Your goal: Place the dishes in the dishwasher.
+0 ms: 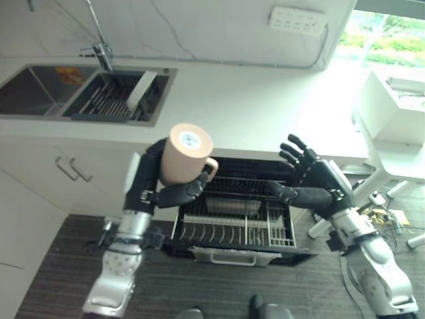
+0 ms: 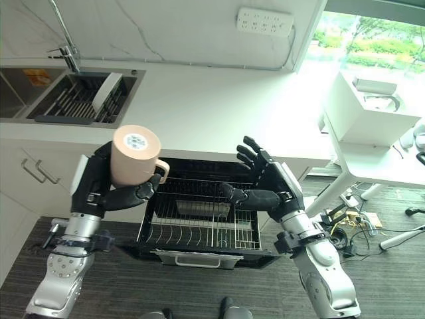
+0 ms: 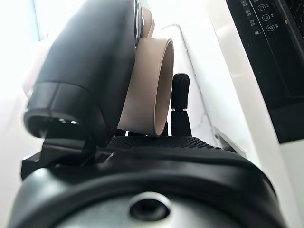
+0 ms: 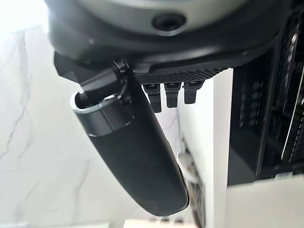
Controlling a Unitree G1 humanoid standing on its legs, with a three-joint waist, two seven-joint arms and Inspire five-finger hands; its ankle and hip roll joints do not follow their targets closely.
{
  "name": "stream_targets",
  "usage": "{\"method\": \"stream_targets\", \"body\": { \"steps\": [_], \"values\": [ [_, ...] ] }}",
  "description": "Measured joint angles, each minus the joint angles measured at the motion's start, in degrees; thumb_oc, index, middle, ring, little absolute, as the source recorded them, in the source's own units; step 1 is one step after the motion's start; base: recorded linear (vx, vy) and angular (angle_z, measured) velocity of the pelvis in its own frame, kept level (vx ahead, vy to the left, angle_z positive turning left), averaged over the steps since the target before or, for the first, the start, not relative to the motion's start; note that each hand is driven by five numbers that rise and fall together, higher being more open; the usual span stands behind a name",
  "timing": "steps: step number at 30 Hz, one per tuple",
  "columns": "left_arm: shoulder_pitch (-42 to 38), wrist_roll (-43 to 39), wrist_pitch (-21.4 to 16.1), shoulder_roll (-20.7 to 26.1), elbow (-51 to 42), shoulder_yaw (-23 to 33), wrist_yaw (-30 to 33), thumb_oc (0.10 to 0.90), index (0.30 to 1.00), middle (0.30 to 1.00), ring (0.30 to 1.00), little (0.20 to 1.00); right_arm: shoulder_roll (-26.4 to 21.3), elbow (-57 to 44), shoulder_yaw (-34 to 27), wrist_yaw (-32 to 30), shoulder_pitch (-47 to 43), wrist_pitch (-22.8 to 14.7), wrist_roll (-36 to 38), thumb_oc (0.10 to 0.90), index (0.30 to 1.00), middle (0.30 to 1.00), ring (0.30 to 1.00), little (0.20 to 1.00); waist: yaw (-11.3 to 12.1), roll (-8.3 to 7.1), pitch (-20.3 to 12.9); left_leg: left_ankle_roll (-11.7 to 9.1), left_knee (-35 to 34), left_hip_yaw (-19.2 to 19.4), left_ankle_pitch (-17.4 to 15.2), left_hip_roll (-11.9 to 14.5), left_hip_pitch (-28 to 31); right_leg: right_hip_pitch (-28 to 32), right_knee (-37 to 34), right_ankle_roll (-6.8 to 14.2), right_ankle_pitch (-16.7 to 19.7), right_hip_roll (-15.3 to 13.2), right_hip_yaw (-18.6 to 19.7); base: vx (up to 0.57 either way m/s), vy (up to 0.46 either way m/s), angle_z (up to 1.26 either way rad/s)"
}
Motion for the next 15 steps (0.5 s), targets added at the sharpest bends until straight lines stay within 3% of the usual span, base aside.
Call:
{"method": "stream_targets", "body": {
  "steps": [5, 15],
  "values": [
    [-1.60, 2.18, -0.06, -0.05, 2.79, -4.27, -0.50, 0.400, 0.300, 0.300, 0.300, 0.300, 0.08, 0.00, 4.27, 1.88, -2.79, 1.08, 3.26, 0.800, 0.900, 0.900, 0.900, 0.900, 0.07, 1.14, -1.68, -0.11, 0.06, -0.09, 0.14, -0.01, -0.17, -0.45, 0.89, -0.11, -0.35, -0.03, -0.01, 0.00, 0.000, 0.00],
    [-1.87, 3.96, -0.06, 0.40, 4.70, -6.39, -1.81, 0.400, 0.300, 0.300, 0.300, 0.300, 0.79, 0.01, 9.36, 4.13, -3.12, 5.15, 8.78, 0.800, 0.900, 0.900, 0.900, 0.900, 0.15, 0.02, -2.80, 0.09, 0.82, -0.26, 0.16, -0.38, -0.86, -0.88, 1.38, -0.11, -0.32, -0.46, 0.00, 0.00, 0.000, 0.00]
  ]
}}
